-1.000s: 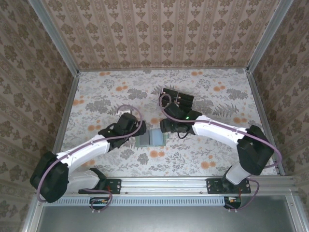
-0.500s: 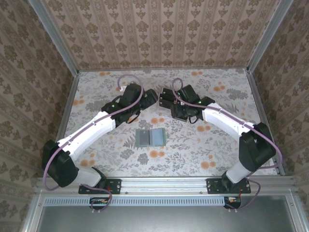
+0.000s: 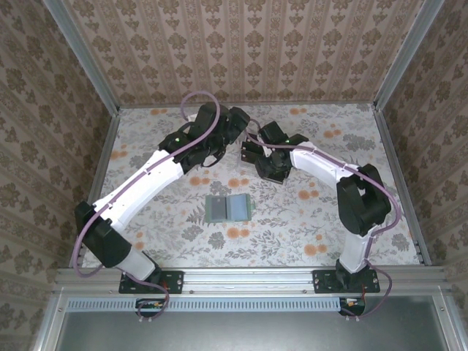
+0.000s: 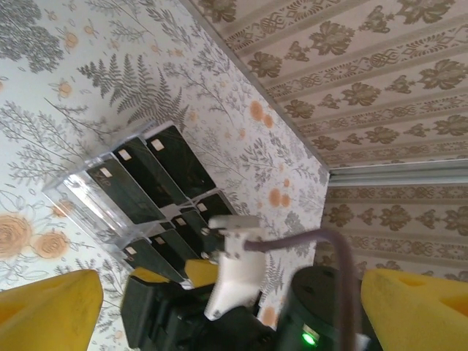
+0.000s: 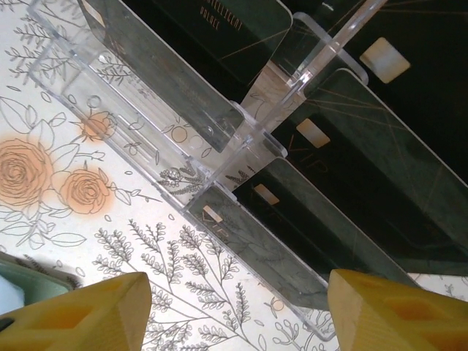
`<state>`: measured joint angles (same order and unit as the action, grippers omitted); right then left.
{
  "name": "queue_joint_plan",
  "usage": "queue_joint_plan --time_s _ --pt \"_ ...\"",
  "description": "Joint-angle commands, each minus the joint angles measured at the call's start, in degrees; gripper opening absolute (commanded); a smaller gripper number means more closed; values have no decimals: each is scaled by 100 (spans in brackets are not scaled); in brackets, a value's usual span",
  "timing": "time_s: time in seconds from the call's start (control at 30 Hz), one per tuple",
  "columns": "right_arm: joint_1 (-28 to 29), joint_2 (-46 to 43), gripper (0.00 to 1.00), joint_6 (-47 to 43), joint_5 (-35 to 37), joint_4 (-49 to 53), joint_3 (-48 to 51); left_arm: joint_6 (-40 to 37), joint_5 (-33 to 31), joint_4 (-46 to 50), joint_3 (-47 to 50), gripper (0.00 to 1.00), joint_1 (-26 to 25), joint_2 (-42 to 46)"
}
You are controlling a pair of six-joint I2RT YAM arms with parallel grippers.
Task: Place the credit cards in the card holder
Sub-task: Pick up the credit card from the storage box.
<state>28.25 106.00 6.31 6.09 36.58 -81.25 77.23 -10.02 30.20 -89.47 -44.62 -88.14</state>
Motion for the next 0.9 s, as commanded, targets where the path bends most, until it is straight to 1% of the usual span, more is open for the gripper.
queue_joint_plan --time_s 0.0,0.13,0.37,0.5,0.7,0.8,0.87 --pt "-56 253 66 -256 201 299 -326 258 117 -56 -226 100 -77 -20" --pt "-90 475 66 -338 260 383 -485 194 134 -132 -297 100 -104 -2" --pt "-232 668 65 -406 261 436 -545 -40 -177 -418 -134 100 -135 185" --pt "-259 714 64 -450 239 442 -490 -104 -130 -533 62 100 -91 246" --pt "-259 590 63 -448 107 413 -330 -244 -25 -507 -183 100 -123 124" --pt "-254 580 62 -420 -8 425 -274 -307 -36 -664 36 100 -120 161" --pt "-245 570 62 -428 -20 421 -224 -378 -66 -581 156 100 -83 184"
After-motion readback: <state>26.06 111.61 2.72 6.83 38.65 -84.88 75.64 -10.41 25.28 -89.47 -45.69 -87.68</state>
